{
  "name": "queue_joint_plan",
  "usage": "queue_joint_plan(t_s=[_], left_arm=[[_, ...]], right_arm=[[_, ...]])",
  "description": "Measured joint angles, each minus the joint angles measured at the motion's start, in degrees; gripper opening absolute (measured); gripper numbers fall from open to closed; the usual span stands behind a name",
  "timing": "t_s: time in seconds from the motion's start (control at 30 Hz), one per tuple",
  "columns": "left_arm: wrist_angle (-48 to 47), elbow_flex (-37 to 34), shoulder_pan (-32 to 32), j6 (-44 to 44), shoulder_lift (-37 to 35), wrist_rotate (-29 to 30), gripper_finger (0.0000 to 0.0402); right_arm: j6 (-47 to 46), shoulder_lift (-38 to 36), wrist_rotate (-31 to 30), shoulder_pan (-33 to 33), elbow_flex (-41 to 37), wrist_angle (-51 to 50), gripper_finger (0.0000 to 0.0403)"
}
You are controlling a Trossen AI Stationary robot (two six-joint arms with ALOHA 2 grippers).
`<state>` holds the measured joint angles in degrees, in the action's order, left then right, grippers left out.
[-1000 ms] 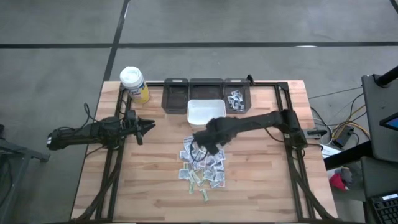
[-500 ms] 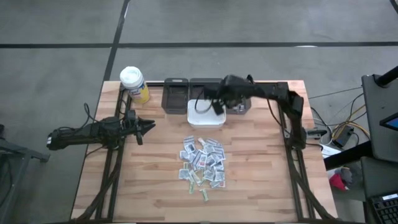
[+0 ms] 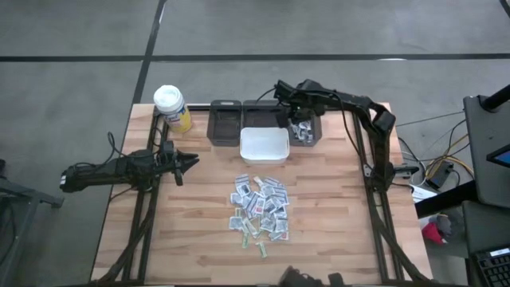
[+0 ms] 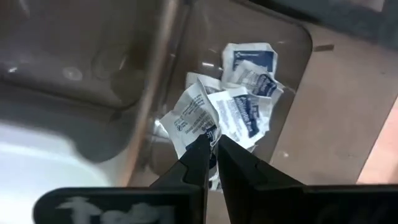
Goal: Pick & Place First Aid Supplies
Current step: Put the blue alcohol pad into the right black bin
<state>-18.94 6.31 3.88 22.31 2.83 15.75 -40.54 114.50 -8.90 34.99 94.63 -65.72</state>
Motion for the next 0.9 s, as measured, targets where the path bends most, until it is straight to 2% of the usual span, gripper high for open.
queue_joint_plan(t_s=[0.2,0.3,0.43,0.67,0.77,0.9], left_arm=[[0.00,-0.01,-0.02,0.00,0.00,0.00,0.0094],[0.00,0.00,-0.02,0.00,-0.01,0.01,0.0094],[0.00,0.00,-0.01,0.00,-0.01,0.00,0.0094],[0.00,0.00,-0.01,0.00,0.00,0.01,0.0094],[0.00,0.00,-0.02,0.00,0.00,0.00,0.0094],[0.00,-0.02,-0.02,0.00,-0.01,0.00,0.0094]], right_arm=[[-1.26,0.00,0.59,1.90,-2.79,2.17,0.0031],[-1.16,0.00,1.04,2.33,-2.79,2.24,0.0046],[-1.08,0.00,1.06,2.77,-2.49,2.42,0.0091],[-1.31,-0.13,1.31,2.79,-2.40,0.80,0.0196],[-1.48,-1.33,1.42,2.11,-2.40,-1.84,0.0215],[-1.52,-3.73,2.06,-0.33,-2.40,-5.97,0.0215]])
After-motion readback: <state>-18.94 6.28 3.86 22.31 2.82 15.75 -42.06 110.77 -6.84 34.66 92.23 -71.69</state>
